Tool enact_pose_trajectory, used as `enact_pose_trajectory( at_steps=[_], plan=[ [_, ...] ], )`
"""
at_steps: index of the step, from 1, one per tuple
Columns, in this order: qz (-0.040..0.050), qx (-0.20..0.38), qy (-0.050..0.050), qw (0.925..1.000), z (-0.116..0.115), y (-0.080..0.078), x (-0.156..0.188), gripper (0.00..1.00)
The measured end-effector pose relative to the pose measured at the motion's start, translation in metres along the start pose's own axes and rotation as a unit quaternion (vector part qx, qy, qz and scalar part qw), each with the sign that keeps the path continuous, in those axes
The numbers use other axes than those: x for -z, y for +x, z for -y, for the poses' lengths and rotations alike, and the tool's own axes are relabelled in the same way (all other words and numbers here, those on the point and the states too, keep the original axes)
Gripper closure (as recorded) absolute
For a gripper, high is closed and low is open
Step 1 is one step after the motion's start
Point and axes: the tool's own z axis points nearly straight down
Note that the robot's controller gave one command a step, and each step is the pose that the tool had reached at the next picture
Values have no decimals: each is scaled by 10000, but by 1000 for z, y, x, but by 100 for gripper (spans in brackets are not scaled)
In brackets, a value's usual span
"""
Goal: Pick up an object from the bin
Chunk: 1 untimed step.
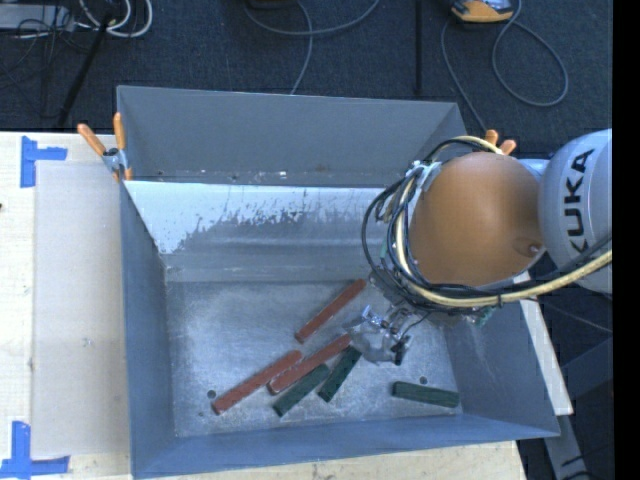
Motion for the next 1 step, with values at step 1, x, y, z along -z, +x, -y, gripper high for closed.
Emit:
enact_pose_trajectory(
  at_steps=[1],
  plan=[
    [-28, -11, -39, 10000, -2, 1, -4, 0]
  ],
)
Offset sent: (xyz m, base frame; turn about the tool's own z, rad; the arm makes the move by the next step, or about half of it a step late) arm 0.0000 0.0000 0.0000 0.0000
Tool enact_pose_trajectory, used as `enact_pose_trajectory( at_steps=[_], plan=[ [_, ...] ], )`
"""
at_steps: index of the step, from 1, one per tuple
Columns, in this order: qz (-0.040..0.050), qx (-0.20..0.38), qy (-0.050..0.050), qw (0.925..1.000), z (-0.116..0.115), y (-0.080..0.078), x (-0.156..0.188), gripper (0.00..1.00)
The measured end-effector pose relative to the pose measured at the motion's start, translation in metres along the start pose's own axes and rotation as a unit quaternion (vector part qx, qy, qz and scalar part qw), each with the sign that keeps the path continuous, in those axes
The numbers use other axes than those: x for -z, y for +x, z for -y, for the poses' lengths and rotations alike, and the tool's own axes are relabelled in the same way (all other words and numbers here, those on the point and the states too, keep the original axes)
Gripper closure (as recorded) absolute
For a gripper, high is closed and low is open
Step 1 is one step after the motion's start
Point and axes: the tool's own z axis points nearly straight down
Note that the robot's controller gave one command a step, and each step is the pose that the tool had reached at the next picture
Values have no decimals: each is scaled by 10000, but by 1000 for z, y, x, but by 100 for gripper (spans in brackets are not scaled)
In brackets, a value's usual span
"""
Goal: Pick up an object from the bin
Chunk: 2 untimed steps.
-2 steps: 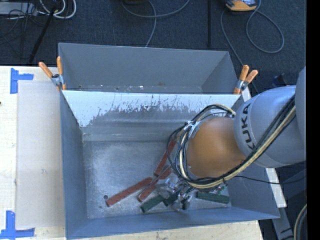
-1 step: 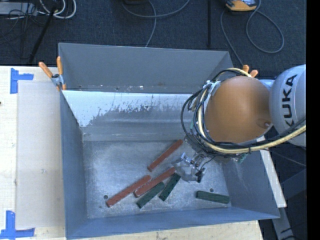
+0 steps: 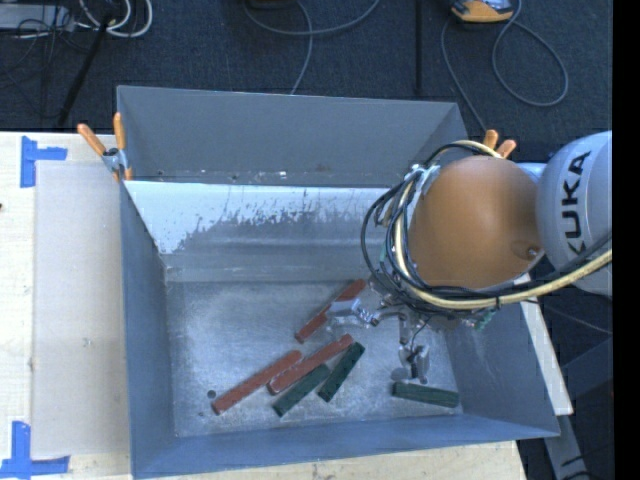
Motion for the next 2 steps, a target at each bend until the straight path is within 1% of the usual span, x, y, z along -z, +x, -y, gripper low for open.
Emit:
enact_pose_trajectory(
  at_steps=[1, 2],
  plan=[
    [-6, 277, -18, 9996, -9, -13, -116, 0],
    [-2, 272, 10, 9996, -7, -14, -110, 100]
  ],
)
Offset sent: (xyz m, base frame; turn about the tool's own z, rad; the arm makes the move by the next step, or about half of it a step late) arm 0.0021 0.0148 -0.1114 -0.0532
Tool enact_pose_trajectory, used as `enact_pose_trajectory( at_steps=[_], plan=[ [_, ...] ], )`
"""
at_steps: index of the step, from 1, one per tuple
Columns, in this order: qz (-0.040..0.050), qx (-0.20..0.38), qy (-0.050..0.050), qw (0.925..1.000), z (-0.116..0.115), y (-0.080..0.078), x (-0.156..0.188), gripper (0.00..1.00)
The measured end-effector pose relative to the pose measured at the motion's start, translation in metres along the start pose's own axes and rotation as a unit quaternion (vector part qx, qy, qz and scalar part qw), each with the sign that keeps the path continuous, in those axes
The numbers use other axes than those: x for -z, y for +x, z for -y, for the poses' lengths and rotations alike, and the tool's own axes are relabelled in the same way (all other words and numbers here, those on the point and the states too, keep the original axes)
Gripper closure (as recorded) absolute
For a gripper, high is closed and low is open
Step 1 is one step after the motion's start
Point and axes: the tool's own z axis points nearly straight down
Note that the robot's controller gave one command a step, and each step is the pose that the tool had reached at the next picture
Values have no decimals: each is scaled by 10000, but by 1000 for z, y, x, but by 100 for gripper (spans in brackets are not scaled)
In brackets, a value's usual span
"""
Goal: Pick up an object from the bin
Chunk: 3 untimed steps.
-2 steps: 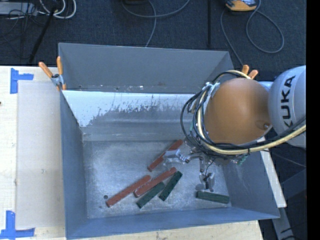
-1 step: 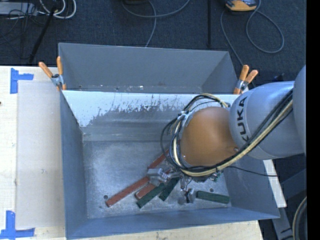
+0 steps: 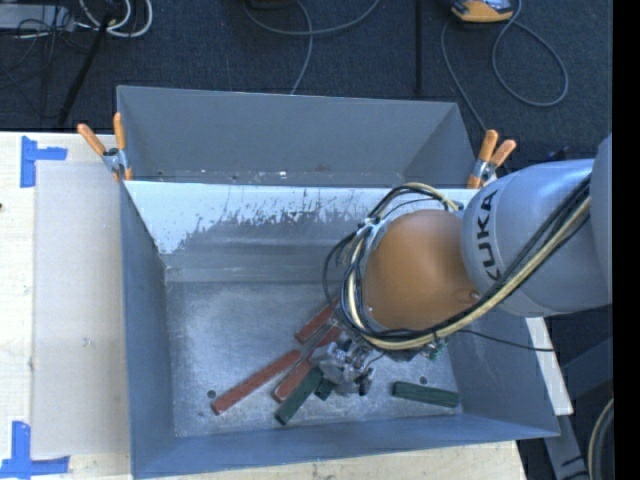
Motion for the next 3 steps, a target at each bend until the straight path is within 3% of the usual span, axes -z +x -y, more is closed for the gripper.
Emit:
enact_pose_trajectory(
  at_steps=[1, 2, 3],
  plan=[
    [-5, 0, -10, 10000, -1, 1, -2, 0],
    [4, 0, -4, 10000, 0, 0, -1, 100],
    [-3, 0, -10, 10000, -1, 0, -2, 0]
  ],
)
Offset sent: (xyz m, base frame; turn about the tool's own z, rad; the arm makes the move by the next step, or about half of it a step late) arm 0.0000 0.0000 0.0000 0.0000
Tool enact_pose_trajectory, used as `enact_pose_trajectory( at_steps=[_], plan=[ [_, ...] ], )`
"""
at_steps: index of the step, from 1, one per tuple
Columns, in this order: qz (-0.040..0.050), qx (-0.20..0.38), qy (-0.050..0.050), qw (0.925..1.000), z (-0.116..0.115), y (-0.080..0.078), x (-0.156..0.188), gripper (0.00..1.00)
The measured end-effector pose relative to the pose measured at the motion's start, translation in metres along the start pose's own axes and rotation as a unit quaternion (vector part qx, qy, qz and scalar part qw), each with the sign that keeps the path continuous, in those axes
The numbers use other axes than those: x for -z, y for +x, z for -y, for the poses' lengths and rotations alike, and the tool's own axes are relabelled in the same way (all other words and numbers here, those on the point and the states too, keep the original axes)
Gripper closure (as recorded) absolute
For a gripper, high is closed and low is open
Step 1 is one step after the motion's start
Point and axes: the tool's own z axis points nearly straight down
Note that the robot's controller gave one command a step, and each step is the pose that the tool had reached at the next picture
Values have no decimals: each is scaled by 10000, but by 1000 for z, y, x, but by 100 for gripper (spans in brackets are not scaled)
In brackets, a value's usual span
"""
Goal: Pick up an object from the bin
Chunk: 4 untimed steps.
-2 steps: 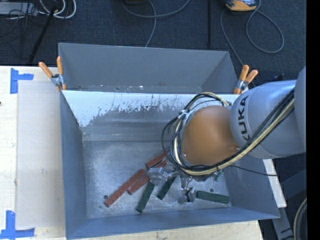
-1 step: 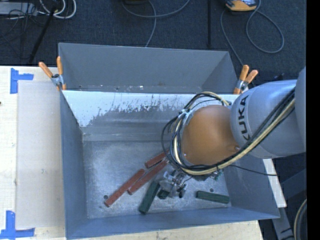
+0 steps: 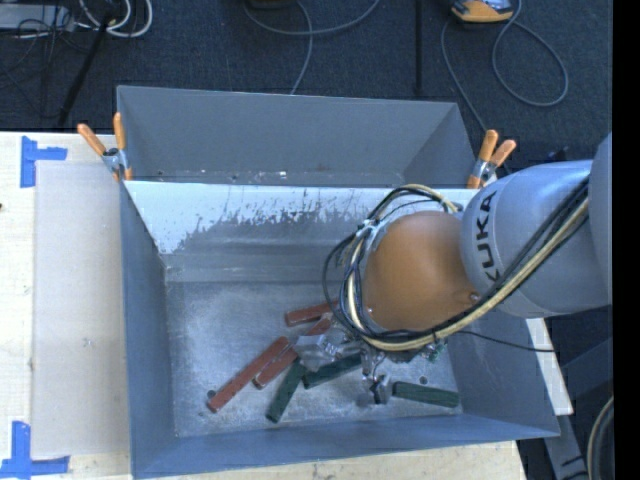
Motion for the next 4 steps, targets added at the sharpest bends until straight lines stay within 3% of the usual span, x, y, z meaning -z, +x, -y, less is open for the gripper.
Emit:
enact_pose_trajectory(
  at_steps=[1, 2, 3, 4],
  plan=[
    [9, 0, 8, 10000, 0, 0, 1, 100],
    [4, 0, 3, 10000, 0, 0, 0, 0],
    [4, 0, 2, 10000, 0, 0, 0, 100],
    [22, -180, 30, 9998, -23, 29, 151, 100]
  ],
)
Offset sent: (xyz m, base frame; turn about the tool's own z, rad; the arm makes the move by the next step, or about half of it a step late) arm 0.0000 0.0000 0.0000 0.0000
